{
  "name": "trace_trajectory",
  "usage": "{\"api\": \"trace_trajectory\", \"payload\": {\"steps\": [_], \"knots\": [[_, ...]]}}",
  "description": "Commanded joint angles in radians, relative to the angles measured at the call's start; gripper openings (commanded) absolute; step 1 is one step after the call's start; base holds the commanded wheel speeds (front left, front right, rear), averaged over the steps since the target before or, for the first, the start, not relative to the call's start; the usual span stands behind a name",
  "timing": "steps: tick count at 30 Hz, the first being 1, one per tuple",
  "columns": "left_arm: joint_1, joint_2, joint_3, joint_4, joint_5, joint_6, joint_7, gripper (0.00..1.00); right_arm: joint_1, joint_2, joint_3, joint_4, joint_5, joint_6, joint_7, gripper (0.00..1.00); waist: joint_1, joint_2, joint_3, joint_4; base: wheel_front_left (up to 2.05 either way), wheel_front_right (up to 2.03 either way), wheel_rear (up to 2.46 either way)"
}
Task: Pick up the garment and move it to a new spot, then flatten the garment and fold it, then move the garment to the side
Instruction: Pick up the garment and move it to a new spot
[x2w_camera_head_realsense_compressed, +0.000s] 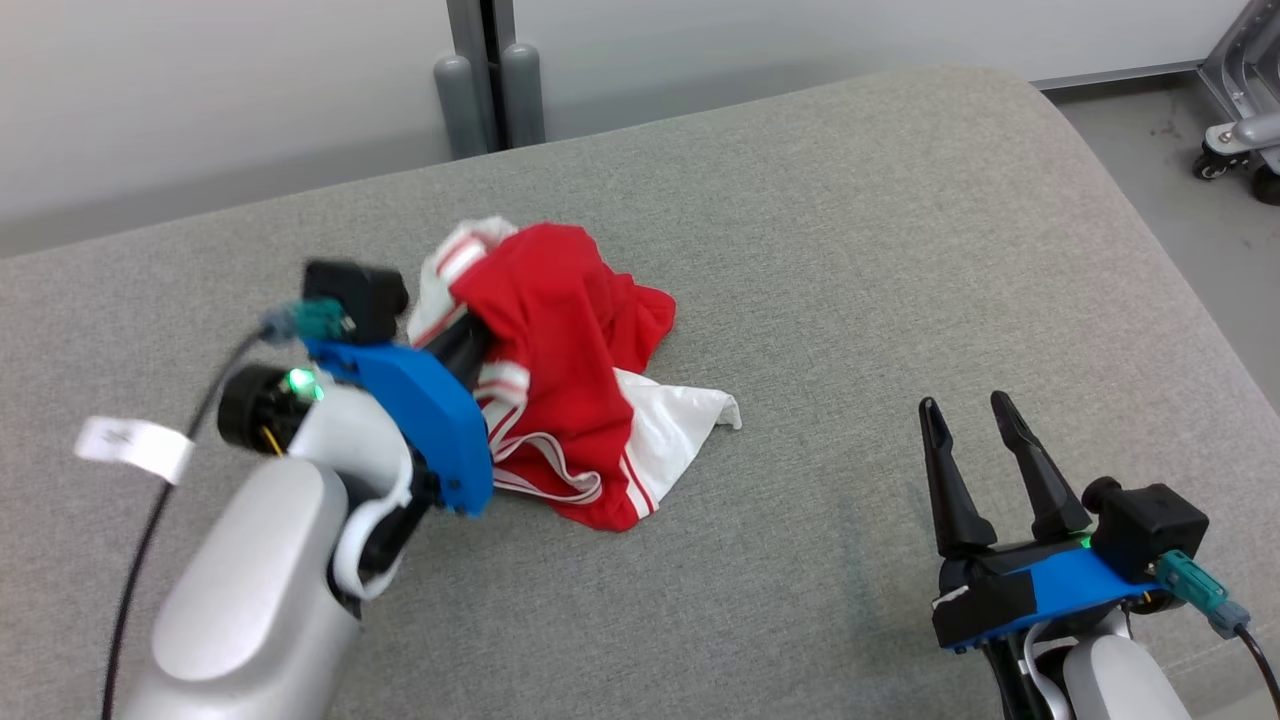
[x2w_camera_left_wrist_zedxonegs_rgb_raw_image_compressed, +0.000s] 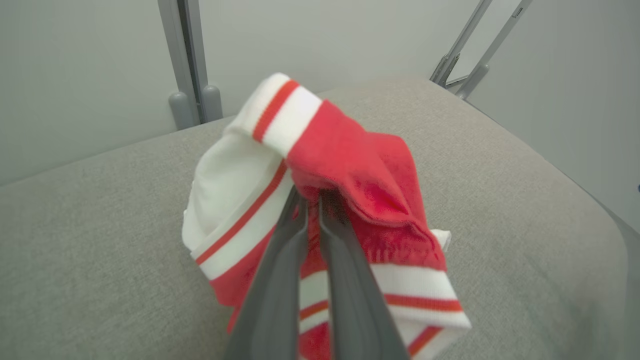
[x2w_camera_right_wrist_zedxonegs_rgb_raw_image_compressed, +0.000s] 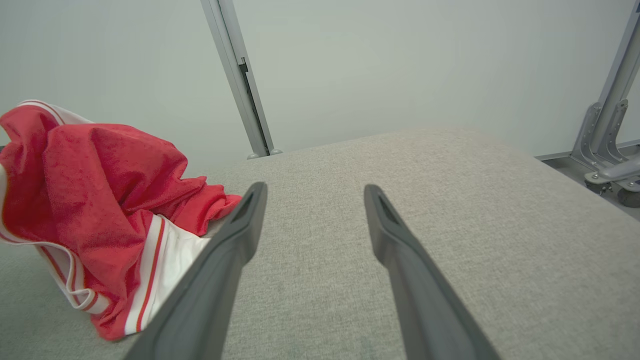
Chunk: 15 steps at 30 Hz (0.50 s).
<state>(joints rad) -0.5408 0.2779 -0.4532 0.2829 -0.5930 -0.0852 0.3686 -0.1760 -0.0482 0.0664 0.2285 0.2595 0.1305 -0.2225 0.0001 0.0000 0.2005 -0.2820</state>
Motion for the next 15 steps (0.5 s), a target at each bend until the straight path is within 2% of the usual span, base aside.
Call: {"api": "trace_trajectory", "payload": {"steps": [1,2,3,9,15], "knots": [[0.014,0.0,-0.006,0.015,0.011,0.004,-0.01,0.49,-0.003,-0.004,0.002,0.001,0.003,0.001,-0.008,1.0,-0.0001,0.0,-0.001,-0.001,0.0,0.0,0.0],[0.018,-0.004,-0.015,0.041,0.025,0.005,-0.025,0.89,-0.003,-0.004,0.001,0.002,0.003,0.001,-0.01,1.0,-0.0001,0.0,0.0,-0.001,0.0,0.0,0.0],[0.024,-0.014,-0.022,0.066,0.029,0.009,-0.04,1.0,-0.004,-0.004,-0.002,0.005,0.002,0.001,-0.009,1.0,-0.0001,0.0,-0.003,0.001,0.0,0.0,0.0],[0.049,-0.058,-0.019,0.115,0.032,0.023,-0.149,1.0,-0.005,-0.004,-0.027,0.003,-0.017,0.001,-0.005,1.0,-0.0001,0.0,-0.02,0.044,0.0,0.0,0.0],[0.124,-0.039,0.018,0.055,0.028,0.036,-0.282,1.0,0.008,-0.004,-0.035,0.0,-0.047,0.001,0.014,1.0,-0.0001,0.0,-0.047,0.092,0.0,0.0,0.0]]}}
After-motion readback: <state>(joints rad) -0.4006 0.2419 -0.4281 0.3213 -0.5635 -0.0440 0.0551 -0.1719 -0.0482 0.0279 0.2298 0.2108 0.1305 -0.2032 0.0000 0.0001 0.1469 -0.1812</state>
